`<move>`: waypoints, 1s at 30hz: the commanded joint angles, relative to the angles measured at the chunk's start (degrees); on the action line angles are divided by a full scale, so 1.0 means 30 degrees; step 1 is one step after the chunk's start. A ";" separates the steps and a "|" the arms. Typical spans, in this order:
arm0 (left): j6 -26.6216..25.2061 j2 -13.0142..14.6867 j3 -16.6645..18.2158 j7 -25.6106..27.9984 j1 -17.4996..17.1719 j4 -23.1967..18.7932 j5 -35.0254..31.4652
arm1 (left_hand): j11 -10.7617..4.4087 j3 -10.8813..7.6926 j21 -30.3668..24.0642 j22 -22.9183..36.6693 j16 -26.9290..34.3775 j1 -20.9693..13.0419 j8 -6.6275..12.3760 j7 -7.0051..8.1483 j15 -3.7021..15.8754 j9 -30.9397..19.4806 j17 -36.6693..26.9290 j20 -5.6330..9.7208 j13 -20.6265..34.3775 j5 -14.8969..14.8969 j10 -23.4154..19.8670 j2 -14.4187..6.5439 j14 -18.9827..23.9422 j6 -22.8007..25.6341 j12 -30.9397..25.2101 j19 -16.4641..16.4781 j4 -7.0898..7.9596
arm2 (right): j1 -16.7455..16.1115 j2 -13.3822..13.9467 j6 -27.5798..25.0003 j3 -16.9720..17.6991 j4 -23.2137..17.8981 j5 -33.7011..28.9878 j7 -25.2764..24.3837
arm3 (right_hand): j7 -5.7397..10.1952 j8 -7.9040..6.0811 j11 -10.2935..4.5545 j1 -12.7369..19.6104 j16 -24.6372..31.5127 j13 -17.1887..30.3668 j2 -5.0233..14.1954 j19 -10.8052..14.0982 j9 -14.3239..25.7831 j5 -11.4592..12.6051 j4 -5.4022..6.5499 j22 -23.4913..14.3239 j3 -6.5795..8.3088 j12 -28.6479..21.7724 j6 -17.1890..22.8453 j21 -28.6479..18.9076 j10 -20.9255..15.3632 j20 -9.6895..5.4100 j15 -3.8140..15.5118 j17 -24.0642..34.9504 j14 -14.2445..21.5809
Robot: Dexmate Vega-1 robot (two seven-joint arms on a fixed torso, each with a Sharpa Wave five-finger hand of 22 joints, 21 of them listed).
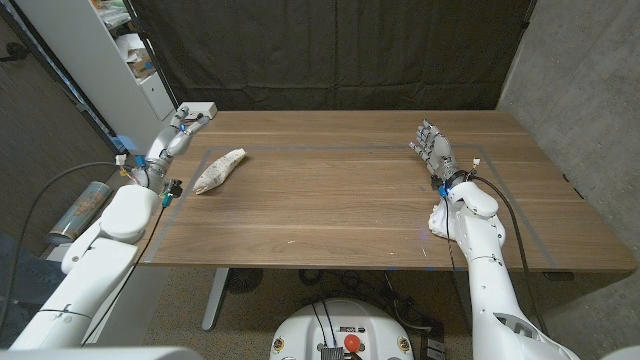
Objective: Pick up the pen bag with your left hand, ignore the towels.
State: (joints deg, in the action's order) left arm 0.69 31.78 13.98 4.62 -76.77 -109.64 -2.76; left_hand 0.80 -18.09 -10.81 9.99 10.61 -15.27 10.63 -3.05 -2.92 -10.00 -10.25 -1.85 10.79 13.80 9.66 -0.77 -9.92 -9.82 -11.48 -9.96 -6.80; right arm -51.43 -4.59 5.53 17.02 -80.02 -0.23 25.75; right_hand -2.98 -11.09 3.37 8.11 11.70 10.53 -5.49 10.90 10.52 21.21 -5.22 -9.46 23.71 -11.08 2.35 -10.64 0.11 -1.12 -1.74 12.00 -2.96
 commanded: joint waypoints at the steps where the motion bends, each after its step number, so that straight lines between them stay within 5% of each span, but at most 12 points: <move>1: -0.0362 -0.0282 0.0841 -0.0046 -0.0409 -0.0237 -0.0606 | -0.0107 -0.0070 -0.0031 0.0090 0.0007 -0.0205 0.0043 0.0090 0.0082 -0.0062 -0.0054 -0.0076 0.0080 0.0131 0.1050 -0.0003 -0.1457 -0.0810 -0.0087 -0.1679 -0.0139 | -0.0125 -0.0039 -0.0203 -0.0155 -0.0364 -0.0147 -0.0178 | -0.0093 -0.0054 0.0039 -0.0037 0.0093 0.0073 0.0127 0.0093 0.0096 0.0130 -0.0032 -0.0089 -0.0105 -0.0023 0.0086 -0.0094 -0.0067 0.0091 0.0024 0.0040 0.0087; 20: -0.2730 0.1259 -0.0510 0.1626 -0.0544 -0.0945 -0.6802 | -0.0198 -0.0114 -0.0066 0.0091 0.0056 -0.0419 0.0049 0.0138 0.0118 -0.0069 -0.0054 -0.0180 0.0084 0.0139 0.1048 -0.0026 -0.1361 -0.0838 -0.0106 -0.1668 -0.0256 | -0.0803 -0.0155 -0.0526 -0.0288 -0.1213 -0.0154 -0.0422 | -0.0064 -0.0048 0.0064 -0.0032 0.0091 0.0073 0.0136 0.0097 0.0096 0.0196 -0.0049 -0.0089 -0.0146 -0.0023 0.0078 -0.0092 -0.0077 0.0084 0.0019 0.0039 0.0106; 30: -0.3168 0.1343 -0.0824 0.1944 -0.0303 -0.0554 -0.7564 | -0.0063 -0.0119 -0.0112 0.0091 0.0123 -0.0554 0.0076 0.0033 0.0028 -0.0076 -0.0057 -0.0241 0.0090 0.0174 0.0915 0.0009 -0.1167 -0.0801 -0.0169 -0.1584 -0.0337 | -0.1006 -0.0101 -0.0800 -0.0448 -0.1605 -0.0260 -0.0558 | -0.0076 -0.0051 0.0083 -0.0014 0.0077 0.0074 0.0138 0.0095 0.0095 0.0228 -0.0067 -0.0088 -0.0160 -0.0019 0.0086 -0.0090 -0.0069 0.0089 0.0018 0.0036 0.0088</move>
State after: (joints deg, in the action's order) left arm -6.91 35.06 12.91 8.53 -78.24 -112.18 -20.74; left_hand 0.50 -18.32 -10.81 9.99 10.61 -16.26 10.63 -3.05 -2.92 -10.00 -10.25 -2.08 10.79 13.80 9.96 -0.84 -9.92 -9.82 -11.48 -9.73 -7.52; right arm -53.69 -4.99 3.94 16.13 -83.53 -0.68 24.48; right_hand -2.98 -11.09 3.37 8.11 11.69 10.52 -5.49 10.90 10.52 21.43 -5.44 -9.46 23.48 -11.08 2.35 -10.64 0.11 -1.12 -1.74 12.00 -2.96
